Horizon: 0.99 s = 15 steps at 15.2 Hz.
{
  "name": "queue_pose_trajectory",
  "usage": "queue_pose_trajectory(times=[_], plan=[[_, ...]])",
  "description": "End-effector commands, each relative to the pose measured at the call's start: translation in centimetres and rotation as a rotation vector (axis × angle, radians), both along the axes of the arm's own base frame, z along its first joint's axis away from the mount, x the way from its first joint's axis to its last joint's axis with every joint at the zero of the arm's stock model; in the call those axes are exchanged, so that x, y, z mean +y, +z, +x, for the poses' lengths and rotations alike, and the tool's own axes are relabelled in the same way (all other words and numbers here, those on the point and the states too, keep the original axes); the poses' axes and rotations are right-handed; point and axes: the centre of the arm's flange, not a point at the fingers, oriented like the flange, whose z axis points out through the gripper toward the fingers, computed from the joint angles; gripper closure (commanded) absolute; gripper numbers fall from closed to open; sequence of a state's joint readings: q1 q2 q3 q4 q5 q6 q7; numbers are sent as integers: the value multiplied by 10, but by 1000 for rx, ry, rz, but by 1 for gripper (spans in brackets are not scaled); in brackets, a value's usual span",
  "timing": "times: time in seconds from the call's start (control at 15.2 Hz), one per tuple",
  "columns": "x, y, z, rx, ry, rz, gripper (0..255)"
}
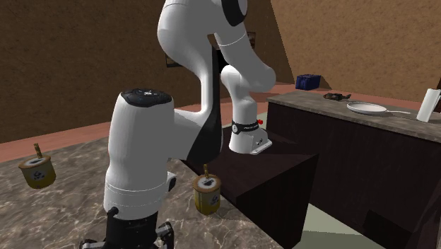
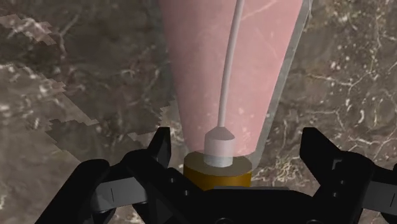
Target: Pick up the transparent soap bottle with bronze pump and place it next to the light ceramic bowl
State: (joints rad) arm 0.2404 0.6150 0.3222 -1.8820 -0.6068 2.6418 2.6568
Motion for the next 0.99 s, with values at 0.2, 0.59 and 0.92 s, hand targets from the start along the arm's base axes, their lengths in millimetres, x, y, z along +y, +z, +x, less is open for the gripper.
queue_pose_trajectory(times=[0.2, 0.59, 0.92], plan=[[0, -8, 2, 0, 1, 0, 0], [0, -8, 2, 0, 1, 0, 255], [0, -8, 2, 0, 1, 0, 255]])
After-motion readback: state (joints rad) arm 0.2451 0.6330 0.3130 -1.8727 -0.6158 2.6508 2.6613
